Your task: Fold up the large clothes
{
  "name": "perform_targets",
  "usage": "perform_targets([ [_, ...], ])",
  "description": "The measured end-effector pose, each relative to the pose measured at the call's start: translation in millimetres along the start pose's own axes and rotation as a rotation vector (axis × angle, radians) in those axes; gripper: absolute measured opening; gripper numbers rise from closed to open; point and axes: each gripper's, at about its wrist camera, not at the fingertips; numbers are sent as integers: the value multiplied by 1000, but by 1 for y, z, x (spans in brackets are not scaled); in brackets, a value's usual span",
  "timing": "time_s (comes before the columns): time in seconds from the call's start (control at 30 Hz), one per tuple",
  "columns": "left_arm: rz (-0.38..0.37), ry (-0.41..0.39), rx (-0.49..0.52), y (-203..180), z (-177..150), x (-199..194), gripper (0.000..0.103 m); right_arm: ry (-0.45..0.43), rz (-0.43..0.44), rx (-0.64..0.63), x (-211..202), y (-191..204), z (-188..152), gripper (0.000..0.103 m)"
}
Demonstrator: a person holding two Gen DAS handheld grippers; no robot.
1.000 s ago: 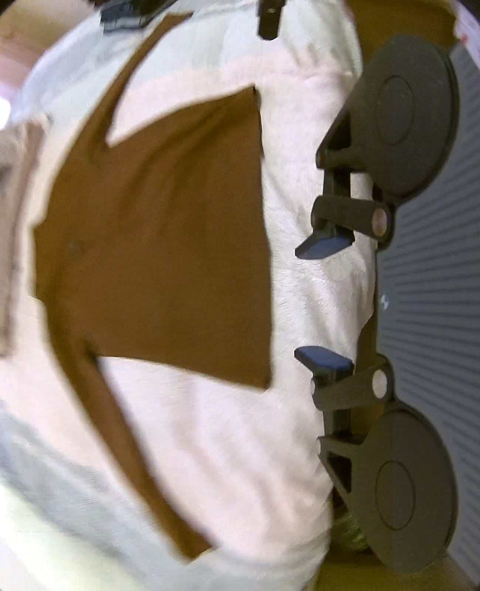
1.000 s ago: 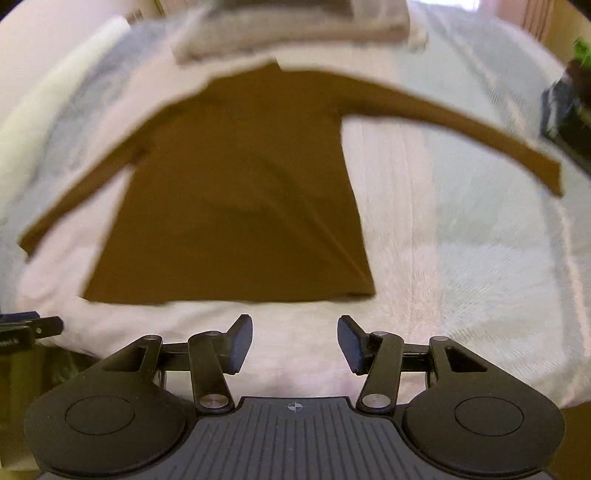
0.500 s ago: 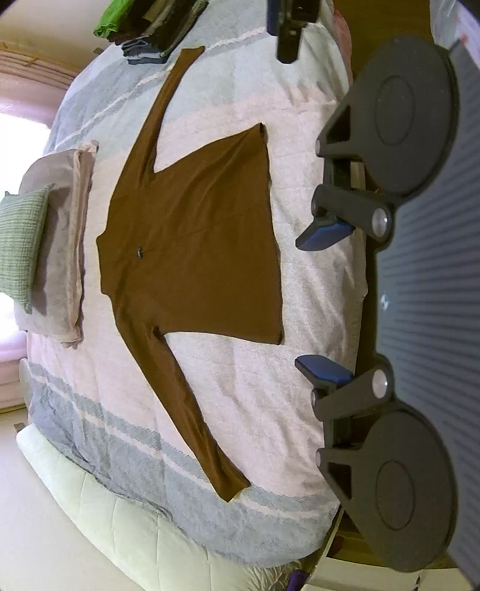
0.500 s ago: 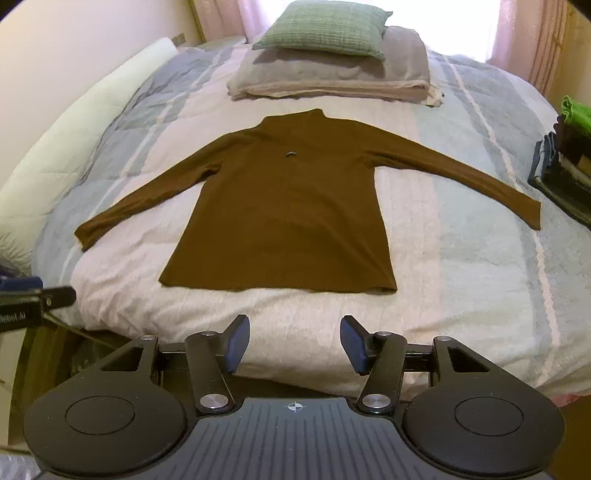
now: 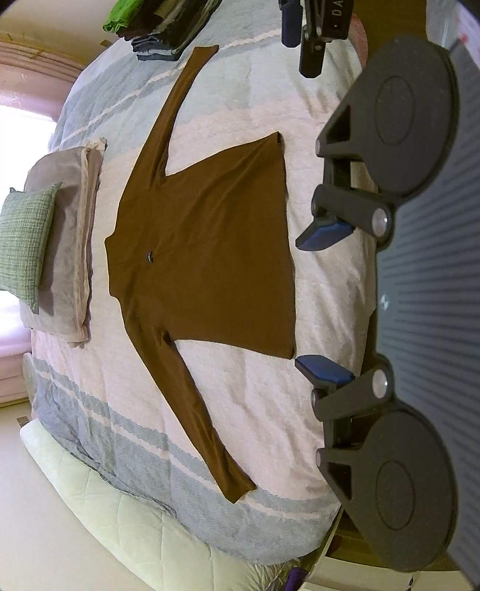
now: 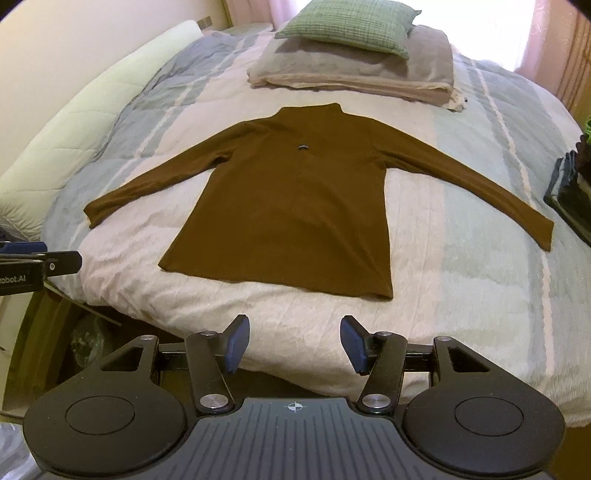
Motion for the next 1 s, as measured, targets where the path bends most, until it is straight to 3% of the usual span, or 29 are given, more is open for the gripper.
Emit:
perform_targets([
  [0.67, 70, 45, -145, -53, 44, 46, 61, 64, 68, -104, 45, -71, 61, 52],
  [0.8, 62, 30, -219, -38, 44, 57, 70, 57, 67, -77, 58, -84, 72, 52],
  [1.0, 65, -11, -395, 33, 39, 101, 70, 17, 10, 36, 97, -114, 98, 52],
])
Point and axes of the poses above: each gripper's, at about its wrist camera, not at the fingertips, and x roughly the way its jaws point, y to its left, z to its top, and after that the axes turned 1 degree about -x, right-handed
